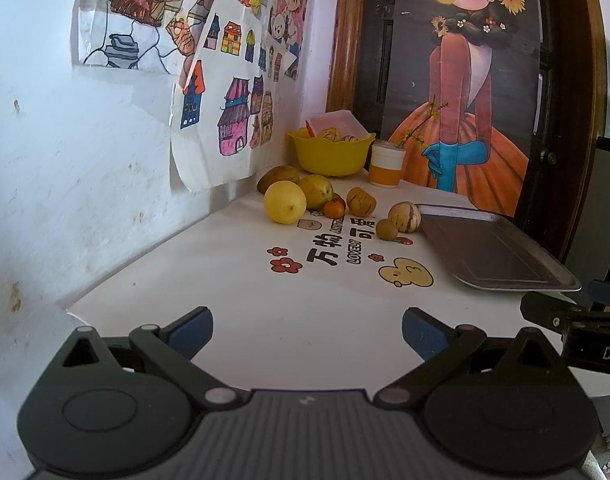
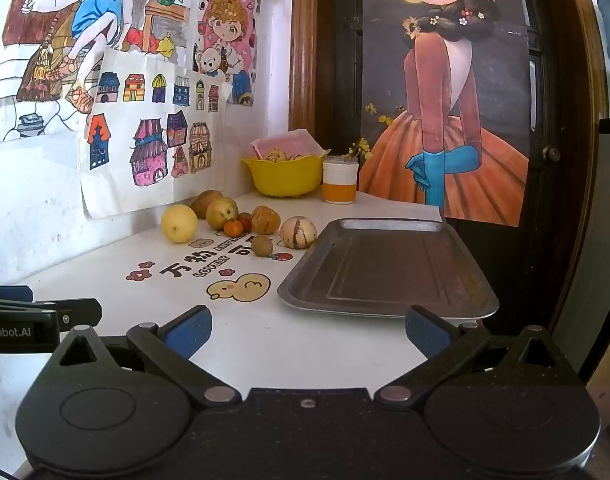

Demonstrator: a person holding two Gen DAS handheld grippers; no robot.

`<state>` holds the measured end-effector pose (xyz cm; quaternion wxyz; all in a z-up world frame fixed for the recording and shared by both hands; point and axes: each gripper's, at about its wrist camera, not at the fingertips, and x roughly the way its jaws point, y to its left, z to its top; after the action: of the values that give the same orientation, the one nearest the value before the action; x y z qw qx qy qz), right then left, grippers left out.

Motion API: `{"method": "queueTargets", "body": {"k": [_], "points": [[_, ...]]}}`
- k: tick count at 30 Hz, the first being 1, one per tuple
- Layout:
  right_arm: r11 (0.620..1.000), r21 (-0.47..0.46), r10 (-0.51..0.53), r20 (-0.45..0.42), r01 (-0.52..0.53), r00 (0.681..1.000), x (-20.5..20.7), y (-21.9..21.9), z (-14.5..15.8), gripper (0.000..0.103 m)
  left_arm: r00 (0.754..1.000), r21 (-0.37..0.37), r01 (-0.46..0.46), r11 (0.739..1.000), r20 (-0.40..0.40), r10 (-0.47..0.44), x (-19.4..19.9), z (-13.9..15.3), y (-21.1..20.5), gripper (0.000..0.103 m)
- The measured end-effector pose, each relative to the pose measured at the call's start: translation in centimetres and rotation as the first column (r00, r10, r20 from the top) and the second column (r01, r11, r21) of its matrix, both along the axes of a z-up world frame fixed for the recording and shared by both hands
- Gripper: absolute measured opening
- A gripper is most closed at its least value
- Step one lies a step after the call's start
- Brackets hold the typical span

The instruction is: Organize fruits

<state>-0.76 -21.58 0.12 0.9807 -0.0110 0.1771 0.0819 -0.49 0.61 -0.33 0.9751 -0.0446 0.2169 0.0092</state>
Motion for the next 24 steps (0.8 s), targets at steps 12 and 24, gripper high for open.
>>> {"method": "queueTargets", "body": {"k": [12, 24], "points": [[1.000, -0.002, 0.000, -0.001, 0.000, 1.000, 0.01, 0.07, -0.08, 0.102, 1.000, -0.003, -0.005, 1.000, -0.007, 0.005, -0.23, -0.24, 0.02, 0.103], [1.000, -0.010, 0.004, -0.020, -0.004, 1.000, 0.37, 0.15, -0.54, 0.102, 1.000, 0.001, -0.011, 1.000, -0.027, 0.011, 0.33, -0.17, -0.18, 0.103]]}}
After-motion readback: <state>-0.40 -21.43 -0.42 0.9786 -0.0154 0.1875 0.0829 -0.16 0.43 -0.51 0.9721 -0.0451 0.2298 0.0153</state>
